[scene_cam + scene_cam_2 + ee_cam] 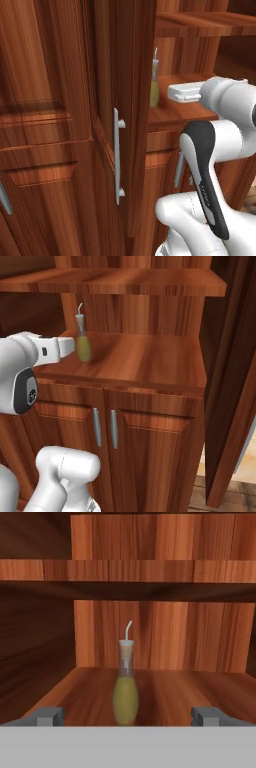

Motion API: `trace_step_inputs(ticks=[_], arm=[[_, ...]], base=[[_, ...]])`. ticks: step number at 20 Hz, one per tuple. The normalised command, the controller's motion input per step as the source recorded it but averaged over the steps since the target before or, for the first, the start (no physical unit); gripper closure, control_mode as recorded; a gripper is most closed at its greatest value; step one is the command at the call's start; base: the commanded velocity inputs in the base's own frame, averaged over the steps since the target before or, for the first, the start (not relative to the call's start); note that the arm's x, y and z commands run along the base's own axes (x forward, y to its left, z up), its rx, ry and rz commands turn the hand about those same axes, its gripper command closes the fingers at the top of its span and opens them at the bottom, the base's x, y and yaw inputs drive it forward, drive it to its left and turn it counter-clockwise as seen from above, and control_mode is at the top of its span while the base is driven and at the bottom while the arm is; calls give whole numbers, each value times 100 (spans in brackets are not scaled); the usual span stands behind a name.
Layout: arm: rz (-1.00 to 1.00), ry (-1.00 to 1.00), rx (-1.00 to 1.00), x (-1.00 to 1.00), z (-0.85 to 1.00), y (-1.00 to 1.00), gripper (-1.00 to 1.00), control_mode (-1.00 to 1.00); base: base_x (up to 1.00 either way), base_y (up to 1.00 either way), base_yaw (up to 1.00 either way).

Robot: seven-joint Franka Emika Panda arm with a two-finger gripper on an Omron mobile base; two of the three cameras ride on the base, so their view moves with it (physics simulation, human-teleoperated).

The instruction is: Retrieve the bottle and the shaker from the cabinet and place them next to the mixing bowl on the counter. Then add garlic from the fridge to the mixing bowl.

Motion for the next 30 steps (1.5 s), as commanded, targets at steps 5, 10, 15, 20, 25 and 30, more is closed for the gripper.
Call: trace_step_inputs(ticks=[5,10,15,20,25,30], arm=[[0,0,0,50,0,1,-100,-100],[0,0,0,47,0,4,-100,-100],[0,0,0,46,0,8,-100,-100],[1,0,0,32,0,13,-100,-100],[0,0,0,29,-21,2,-100,-100],[0,0,5,41,-8,-3,-100,-100]], base=[[0,0,0],[0,0,0],[0,0,0],[0,0,0],[0,0,0],[0,0,0]])
